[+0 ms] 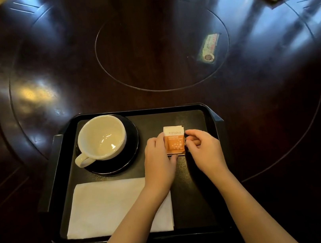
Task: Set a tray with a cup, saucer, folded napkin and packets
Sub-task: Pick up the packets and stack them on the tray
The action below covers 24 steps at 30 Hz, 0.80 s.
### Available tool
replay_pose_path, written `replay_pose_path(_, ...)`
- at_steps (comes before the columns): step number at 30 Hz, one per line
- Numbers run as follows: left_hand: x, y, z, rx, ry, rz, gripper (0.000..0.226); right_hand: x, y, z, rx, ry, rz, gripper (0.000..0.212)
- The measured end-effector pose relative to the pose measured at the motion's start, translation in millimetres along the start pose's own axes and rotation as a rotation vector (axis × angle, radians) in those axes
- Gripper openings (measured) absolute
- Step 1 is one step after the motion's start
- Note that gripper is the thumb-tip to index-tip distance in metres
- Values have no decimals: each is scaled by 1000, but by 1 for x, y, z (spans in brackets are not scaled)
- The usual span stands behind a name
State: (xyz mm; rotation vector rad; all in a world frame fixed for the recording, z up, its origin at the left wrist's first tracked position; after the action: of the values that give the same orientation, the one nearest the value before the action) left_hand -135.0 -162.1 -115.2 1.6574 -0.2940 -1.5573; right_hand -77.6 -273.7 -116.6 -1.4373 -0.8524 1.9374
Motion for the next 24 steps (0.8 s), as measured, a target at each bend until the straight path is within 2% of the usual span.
replay_pose_path(11, 4, -4, 0, 80, 57, -65, 57, -4, 1, -15, -33, -61, -50, 37)
replay_pose_path(16, 4, -6, 1, 93, 78, -96, 57, -11, -15, -43, -179, -284, 153, 45)
replay_pose_path(19, 4, -7, 1, 103, 80, -113, 54, -11, -18, -51, -224, -362, 215, 40)
replay_pose_path(24, 4, -5, 1, 107, 58, -97, 54, -11, -14, -51, -212, -344, 148, 33)
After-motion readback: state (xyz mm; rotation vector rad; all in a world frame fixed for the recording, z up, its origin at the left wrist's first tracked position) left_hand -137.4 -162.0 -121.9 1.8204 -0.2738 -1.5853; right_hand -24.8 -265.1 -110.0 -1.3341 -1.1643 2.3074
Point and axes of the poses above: each hand's wrist, its own z-axis away from the middle knuckle, its own x-axis out of the palm, y = z × x, the point moved 1 cm from there along -z, towards the middle knuckle, and after that the axes turned 4 degrees about x, right-handed, at the moved point
